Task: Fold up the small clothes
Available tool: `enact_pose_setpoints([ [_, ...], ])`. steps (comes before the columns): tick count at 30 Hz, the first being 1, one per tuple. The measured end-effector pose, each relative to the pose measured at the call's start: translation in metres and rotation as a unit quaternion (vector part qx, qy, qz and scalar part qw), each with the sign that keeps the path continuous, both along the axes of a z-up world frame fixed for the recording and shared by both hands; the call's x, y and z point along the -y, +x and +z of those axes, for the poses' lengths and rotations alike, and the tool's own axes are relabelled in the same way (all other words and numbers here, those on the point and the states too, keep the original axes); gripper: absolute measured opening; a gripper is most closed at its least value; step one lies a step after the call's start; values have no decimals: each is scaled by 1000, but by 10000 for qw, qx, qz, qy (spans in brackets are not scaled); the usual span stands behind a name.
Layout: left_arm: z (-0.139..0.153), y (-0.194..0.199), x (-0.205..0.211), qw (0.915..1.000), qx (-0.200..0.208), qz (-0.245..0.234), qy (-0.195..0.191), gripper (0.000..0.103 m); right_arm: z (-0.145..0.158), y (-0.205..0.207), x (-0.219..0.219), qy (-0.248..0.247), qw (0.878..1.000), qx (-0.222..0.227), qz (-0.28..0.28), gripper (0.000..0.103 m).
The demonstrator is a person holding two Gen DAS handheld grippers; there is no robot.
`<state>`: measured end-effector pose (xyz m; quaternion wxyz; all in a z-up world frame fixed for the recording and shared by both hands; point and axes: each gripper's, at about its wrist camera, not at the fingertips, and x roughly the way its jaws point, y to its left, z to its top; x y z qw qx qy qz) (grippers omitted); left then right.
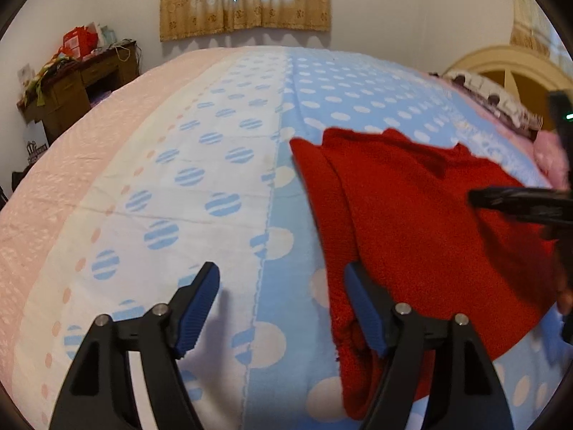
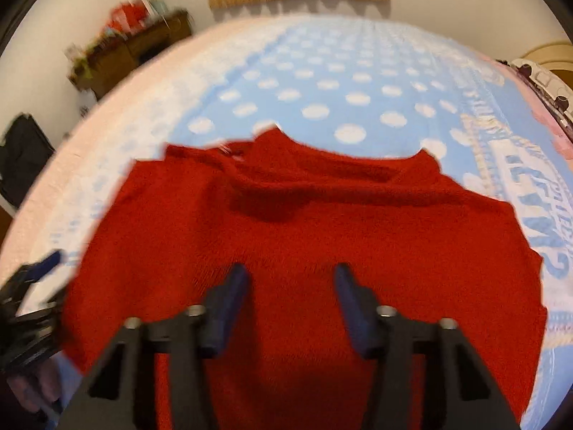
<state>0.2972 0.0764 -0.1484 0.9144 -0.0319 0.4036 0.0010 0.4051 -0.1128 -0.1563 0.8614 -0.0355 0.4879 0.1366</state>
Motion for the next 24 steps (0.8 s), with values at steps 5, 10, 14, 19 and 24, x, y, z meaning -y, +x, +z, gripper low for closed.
enact_pose_setpoints([
  [5, 5, -5, 1, 9993, 286, -97, -208, 82, -4, 45, -1, -17, 9993, 30, -382, 44],
  [10, -6, -1, -6, 9992, 118, 27, -384, 82, 6, 56, -2, 79, 9973, 409, -605, 44],
  [14, -7, -2, -4, 9991, 103, 8, -413, 84, -4, 67, -9, -231, 9975, 399, -541, 44],
  [19, -10, -2, -5, 9992, 14, 69, -386, 93, 9, 62, -4, -43, 9976, 302, -617, 44],
  [24, -12, -2, -11, 9986, -69, 190, -479, 97, 25, 9, -14, 21, 9987, 500, -112, 53],
])
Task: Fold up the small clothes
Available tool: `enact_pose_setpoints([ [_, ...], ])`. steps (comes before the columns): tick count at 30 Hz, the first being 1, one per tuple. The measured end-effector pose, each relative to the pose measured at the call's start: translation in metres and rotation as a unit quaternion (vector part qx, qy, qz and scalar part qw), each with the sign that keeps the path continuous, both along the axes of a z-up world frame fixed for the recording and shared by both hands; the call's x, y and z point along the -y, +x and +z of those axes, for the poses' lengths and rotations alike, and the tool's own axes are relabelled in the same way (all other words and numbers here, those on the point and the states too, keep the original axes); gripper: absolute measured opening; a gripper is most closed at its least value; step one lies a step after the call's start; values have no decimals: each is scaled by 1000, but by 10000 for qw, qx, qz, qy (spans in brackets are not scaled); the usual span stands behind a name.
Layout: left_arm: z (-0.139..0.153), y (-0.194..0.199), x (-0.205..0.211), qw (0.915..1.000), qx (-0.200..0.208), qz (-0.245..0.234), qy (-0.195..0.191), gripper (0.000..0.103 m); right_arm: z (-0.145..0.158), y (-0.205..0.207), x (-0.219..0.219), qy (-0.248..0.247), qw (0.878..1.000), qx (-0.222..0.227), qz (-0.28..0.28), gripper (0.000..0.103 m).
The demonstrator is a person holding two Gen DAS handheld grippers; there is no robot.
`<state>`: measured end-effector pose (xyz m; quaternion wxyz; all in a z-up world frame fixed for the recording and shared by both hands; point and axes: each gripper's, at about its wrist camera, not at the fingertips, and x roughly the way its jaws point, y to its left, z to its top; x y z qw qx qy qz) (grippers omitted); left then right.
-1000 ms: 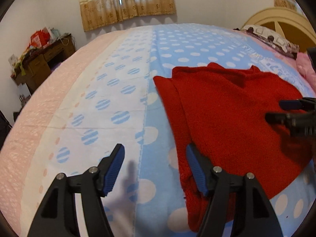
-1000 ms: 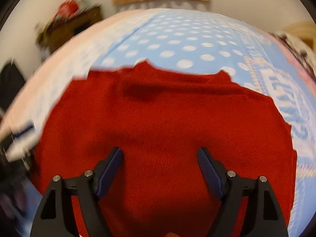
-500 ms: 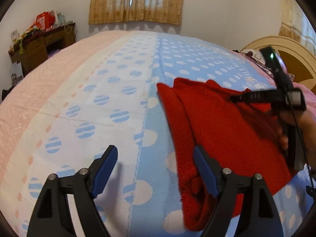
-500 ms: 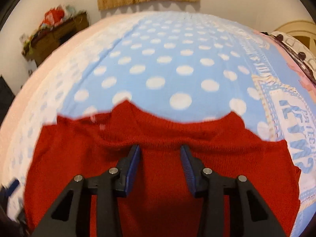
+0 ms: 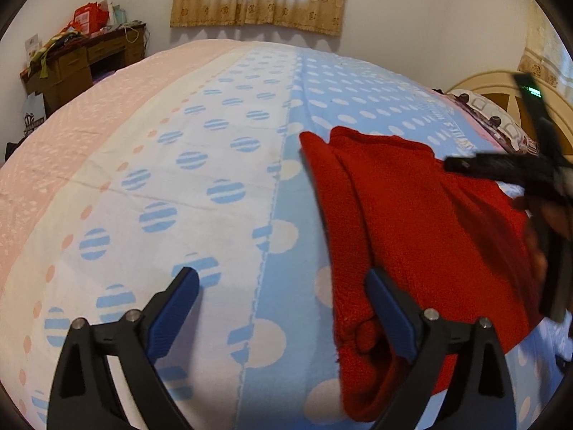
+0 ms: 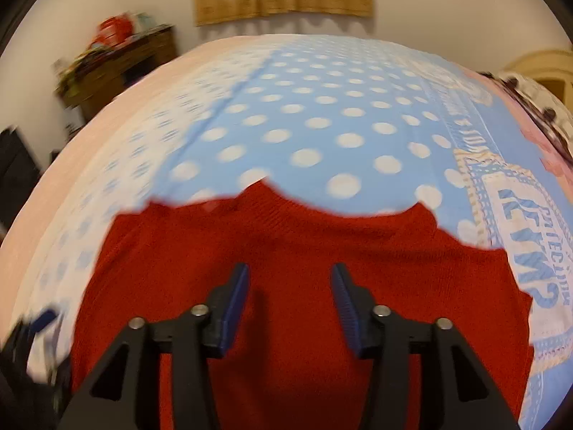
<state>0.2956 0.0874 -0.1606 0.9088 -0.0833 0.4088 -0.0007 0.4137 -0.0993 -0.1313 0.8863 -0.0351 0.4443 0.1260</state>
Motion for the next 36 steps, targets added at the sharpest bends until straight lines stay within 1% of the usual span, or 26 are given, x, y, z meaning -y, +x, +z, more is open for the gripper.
enact_pose_setpoints([
  [4, 2, -1, -2, 10000, -32, 34, 18, 97, 3, -57, -16, -133, 9980, 134, 598, 57],
  [7, 4, -2, -4, 10000, -74, 50, 33, 97, -8, -94, -29, -261, 9941, 81, 1054, 60],
  [9, 6, -4, -4, 9999, -80, 65, 86, 97, -22, -108, -35, -343, 9921, -76, 1207, 60],
  [10, 5, -5, -4, 9999, -84, 54, 109, 97, -28, -113, -36, -394, 9920, -37, 1198, 61],
  [11, 5, -7, -3, 9999, -89, 33, 131, 97, -30, -120, -35, -423, 9922, 177, 1158, 62],
  [13, 6, -8, -4, 9998, -108, 9, 163, 97, -29, -122, -36, -434, 9927, 177, 1115, 62],
  [16, 10, -12, -5, 9998, -117, -24, 184, 97, -19, -125, -34, -359, 9940, 193, 1018, 63],
  [18, 13, -14, -7, 9997, -132, -93, 191, 97, -11, -133, -39, -398, 9921, 313, 1149, 66],
  [21, 21, -18, -12, 9993, -82, -119, 331, 97, -6, -147, -50, -524, 9875, 466, 1415, 67],
  [25, 34, -18, -29, 9997, 22, -44, 256, 97, -5, -164, -64, -536, 9830, 511, 1682, 67],
  [29, 41, -3, -46, 9998, 43, 31, 215, 97, -9, -177, -89, -767, 9751, 613, 1987, 68],
  [33, 40, 19, -50, 9999, 27, -61, 108, 97, -18, -187, -112, -1095, 9668, 718, 2193, 69],
  [36, 36, 33, -48, 9997, -66, -201, -131, 97, -22, -193, -125, -1284, 9614, 803, 2298, 69],
])
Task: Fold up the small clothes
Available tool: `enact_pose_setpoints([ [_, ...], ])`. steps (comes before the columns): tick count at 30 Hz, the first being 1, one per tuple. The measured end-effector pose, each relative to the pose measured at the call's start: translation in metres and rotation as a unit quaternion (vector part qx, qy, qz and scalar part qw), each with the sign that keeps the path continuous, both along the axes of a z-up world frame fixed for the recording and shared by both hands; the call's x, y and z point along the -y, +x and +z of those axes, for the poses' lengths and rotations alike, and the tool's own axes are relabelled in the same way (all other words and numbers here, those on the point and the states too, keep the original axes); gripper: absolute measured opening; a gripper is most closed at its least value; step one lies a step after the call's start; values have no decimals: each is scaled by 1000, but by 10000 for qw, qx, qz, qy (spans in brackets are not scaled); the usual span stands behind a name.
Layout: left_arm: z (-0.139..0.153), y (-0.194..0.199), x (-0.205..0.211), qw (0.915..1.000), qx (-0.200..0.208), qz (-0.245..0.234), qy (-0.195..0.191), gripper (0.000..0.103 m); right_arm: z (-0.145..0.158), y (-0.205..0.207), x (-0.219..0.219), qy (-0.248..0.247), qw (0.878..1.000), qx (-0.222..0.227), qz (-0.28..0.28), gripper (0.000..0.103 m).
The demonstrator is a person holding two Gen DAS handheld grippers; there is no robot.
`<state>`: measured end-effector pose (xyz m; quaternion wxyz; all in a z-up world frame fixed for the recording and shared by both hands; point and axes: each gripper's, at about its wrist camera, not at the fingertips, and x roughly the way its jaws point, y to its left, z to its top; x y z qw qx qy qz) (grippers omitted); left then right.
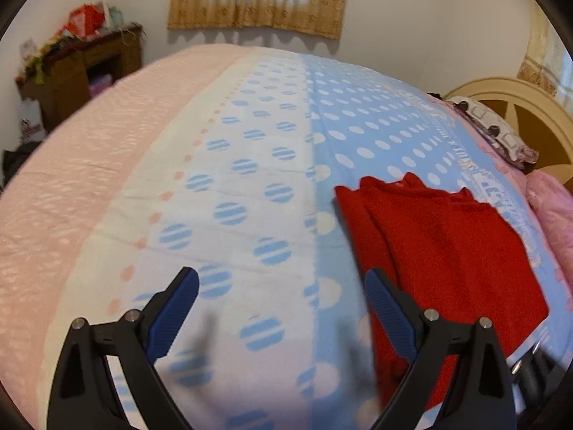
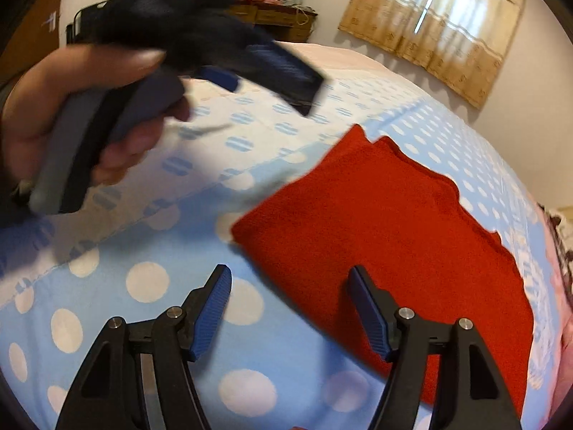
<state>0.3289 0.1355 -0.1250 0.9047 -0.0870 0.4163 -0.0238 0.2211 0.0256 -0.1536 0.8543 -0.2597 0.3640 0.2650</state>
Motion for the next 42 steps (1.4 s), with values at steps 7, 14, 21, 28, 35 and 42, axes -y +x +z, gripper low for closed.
enact_pose_setpoints([
  [7, -8, 27, 16, 9963, -159, -369, -757, 97, -5, 0, -19, -361, 9986, 383, -41, 69],
  [14, -18, 59, 40, 9940, -399, -671, -771, 97, -7, 7, -17, -357, 9983, 400, -233, 68],
  [21, -27, 78, 42, 9926, -539, -672, -862, 94, -6, 10, -19, -351, 9981, 435, -244, 58],
  [28, -36, 82, 49, 9913, -562, -876, -811, 48, -9, 11, -23, -397, 9985, 337, -171, 13],
  [35, -30, 86, 46, 9852, -617, -948, -1286, 13, 6, -1, -14, -251, 9988, 406, -139, 8],
  [42, -24, 88, 37, 9758, -682, -697, -1957, 12, 24, -3, 12, 190, 9981, 472, -343, 7],
])
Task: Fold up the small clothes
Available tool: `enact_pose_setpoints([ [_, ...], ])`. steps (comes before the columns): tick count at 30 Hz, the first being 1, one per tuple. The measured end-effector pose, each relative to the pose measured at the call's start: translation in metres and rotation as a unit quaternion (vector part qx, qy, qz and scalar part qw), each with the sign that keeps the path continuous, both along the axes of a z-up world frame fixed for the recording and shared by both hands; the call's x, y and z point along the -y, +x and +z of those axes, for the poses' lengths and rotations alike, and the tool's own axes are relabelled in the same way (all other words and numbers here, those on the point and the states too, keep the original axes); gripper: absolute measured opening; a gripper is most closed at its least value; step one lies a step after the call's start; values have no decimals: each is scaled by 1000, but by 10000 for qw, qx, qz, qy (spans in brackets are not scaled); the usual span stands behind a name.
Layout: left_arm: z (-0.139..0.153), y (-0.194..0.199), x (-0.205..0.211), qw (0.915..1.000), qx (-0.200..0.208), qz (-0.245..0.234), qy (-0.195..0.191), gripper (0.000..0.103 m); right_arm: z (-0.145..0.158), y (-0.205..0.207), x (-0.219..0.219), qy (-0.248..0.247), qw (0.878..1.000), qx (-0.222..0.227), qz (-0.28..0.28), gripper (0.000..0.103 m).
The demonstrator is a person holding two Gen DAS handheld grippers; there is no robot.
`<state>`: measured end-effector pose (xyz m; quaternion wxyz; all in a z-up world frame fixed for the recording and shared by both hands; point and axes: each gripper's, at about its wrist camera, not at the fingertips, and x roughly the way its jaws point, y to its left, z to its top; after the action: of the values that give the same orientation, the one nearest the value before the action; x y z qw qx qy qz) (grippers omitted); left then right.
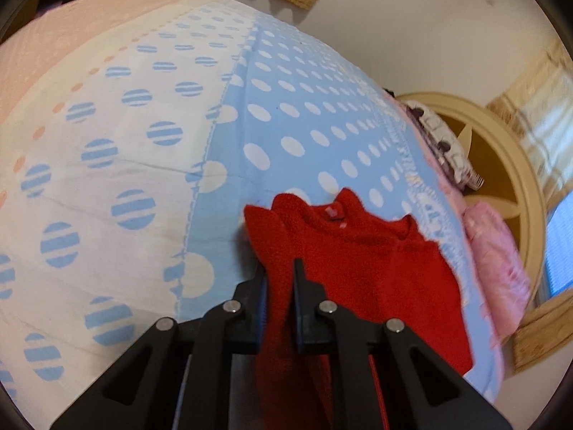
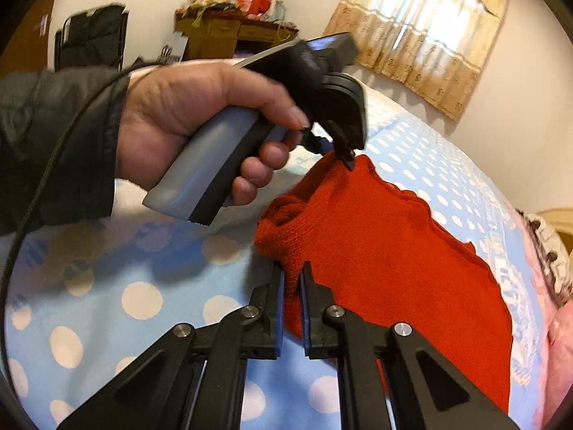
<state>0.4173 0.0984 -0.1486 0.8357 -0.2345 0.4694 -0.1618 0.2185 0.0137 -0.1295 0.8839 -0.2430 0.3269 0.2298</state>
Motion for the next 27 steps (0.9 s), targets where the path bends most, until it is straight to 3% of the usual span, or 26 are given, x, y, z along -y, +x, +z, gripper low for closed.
enact_pose_setpoints([
  [10, 31, 5, 13, 9974, 141, 167, -689, 12, 24, -7, 46, 533, 9978, 192, -349, 6],
  [27, 75, 13, 87, 9962, 509, -182, -681, 11, 45, -15, 116, 1093, 9874, 410, -1065, 5],
])
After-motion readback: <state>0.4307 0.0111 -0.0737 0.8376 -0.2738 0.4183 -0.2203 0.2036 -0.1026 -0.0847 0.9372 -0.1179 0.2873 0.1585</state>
